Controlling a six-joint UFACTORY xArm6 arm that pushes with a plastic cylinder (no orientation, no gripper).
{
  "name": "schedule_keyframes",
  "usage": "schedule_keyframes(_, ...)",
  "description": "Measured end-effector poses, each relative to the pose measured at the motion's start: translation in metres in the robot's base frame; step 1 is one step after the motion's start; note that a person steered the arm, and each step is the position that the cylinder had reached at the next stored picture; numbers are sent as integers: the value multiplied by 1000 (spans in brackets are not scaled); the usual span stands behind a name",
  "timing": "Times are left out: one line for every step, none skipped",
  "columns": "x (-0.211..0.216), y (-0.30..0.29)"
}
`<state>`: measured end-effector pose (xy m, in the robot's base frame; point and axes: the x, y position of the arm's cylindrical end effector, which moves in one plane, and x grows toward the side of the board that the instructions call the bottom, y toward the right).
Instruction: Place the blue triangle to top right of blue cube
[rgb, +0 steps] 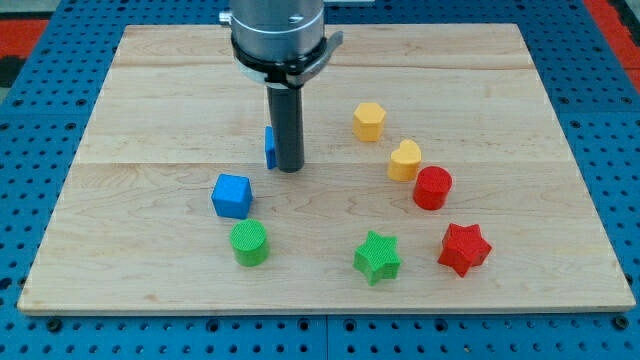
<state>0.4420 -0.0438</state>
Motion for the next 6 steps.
schedule_keyframes(10, 20)
schedule_keyframes(29, 45)
schedule_keyframes(30, 47)
schedule_keyframes(30, 47)
schedule_keyframes(14, 37)
schedule_keyframes(5, 37)
